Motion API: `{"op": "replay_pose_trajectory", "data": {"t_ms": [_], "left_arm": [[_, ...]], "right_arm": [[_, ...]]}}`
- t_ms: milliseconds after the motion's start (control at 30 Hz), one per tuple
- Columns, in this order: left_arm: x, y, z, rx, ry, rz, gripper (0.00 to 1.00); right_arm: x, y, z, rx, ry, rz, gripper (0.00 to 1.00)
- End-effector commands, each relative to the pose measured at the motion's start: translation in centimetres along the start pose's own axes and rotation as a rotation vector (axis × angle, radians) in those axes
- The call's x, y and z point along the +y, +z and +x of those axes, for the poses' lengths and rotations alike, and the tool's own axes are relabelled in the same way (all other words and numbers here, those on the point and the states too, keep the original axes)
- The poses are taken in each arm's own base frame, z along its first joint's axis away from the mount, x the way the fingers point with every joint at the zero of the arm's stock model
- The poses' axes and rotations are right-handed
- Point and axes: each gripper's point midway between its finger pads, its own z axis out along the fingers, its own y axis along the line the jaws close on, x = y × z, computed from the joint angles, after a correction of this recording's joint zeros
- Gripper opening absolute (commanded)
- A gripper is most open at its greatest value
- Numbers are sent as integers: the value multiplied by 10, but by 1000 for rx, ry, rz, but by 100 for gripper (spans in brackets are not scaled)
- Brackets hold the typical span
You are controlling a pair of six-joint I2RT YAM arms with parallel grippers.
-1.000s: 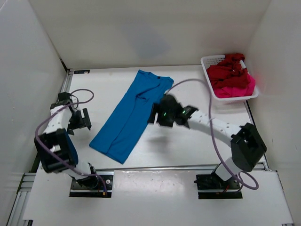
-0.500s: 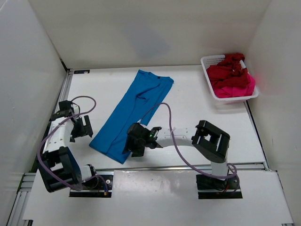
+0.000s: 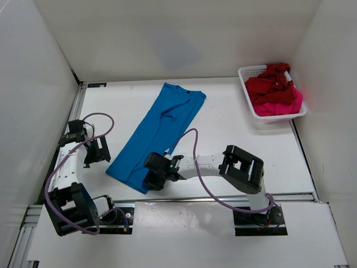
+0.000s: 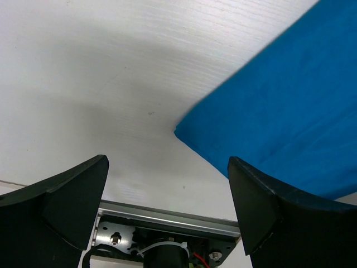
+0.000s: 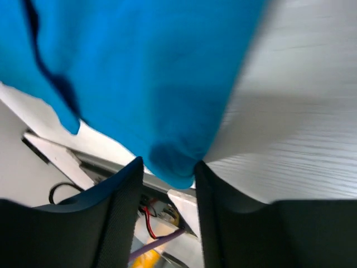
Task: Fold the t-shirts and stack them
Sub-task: Rotate the tshirt 90 degrees
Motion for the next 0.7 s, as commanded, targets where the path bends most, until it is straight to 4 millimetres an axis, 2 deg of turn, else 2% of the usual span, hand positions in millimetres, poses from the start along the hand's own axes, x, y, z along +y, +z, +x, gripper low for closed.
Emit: {"op": "replay_pose_trajectory", "data": {"t_ms": [0,33,100,133,200,233,267,333,367,400,433,467,500,567,600,667], "left_arm": [[-5,-13,-13,-65,-2,32,99],[-7,-11,-10,-56,-2,41,99],[-7,-11,-10,-56,-2,41,99],[-7,-11,-10,-56,-2,41,99],[-7,-11,-10,-56,-2,41,99],[-8,-11,-10,-56,-2,51,99],[-9,-13,-8,-54,-2,51,99],[-13,-14,-3,-45,-2,79,99],[-13,-14,-3,-45,-2,79,99],[-15,-12,0,-36,-2,91,99],[-18,-13,3,-27,-3,104,99],[-18,-13,3,-27,-3,104,98],[-21,-13,6,-12,6,116,98],[-27,-12,12,9,22,132,96],[-32,-13,16,22,47,140,96],[-40,-14,20,36,78,161,95]], "right_arm": [[-37,1,-16,-85,65,116,43],[-40,3,-20,-90,73,125,36],[-37,6,-18,-76,56,119,28],[-36,9,-17,-66,47,120,21],[-36,9,-21,-70,44,120,12],[-40,10,-21,-71,44,129,3],[-45,10,-21,-71,44,140,0],[-53,2,-30,-100,61,137,0],[-50,-8,-31,-109,61,112,0],[-69,-9,-40,-137,68,144,0],[-76,-14,-45,-150,59,150,0],[-74,-24,-45,-148,46,120,0],[-95,-27,-48,-152,39,156,0],[-105,-40,-55,-157,2,150,0],[-129,-42,-52,-141,-11,189,0],[-145,-56,-53,-133,-32,187,0]]}}
